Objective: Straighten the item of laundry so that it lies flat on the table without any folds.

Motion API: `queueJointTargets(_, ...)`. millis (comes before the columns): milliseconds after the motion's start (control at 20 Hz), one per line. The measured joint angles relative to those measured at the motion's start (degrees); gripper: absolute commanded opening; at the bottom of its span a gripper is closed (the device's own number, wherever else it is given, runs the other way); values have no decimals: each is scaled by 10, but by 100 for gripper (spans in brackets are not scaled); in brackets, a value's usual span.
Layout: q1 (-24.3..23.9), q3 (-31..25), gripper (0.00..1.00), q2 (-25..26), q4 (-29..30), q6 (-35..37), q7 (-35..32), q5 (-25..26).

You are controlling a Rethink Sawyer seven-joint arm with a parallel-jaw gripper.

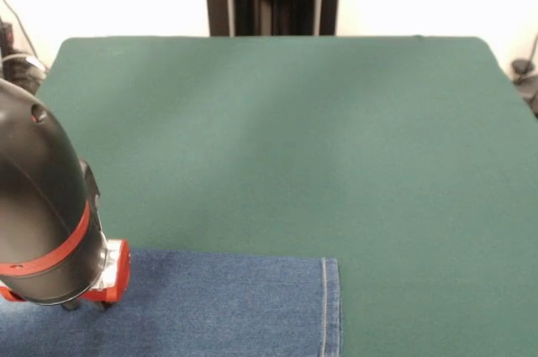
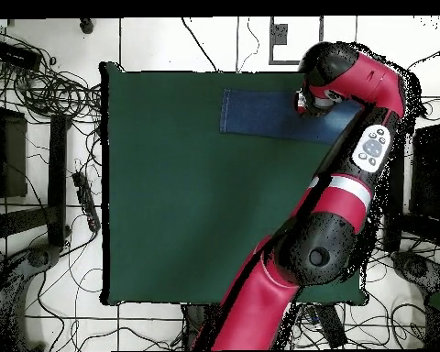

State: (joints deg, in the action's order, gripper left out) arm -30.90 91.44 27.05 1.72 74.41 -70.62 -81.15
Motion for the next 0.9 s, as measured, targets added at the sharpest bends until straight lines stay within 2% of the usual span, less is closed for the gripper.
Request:
queueJointTargets(500, 32, -107, 100, -6, 4, -17, 0, 106)
queueJointTargets(650, 62, -171, 100, -11, 8, -20, 0, 163)
queueJointTargets(900, 96, -228, 100, -17, 13, -20, 0, 213)
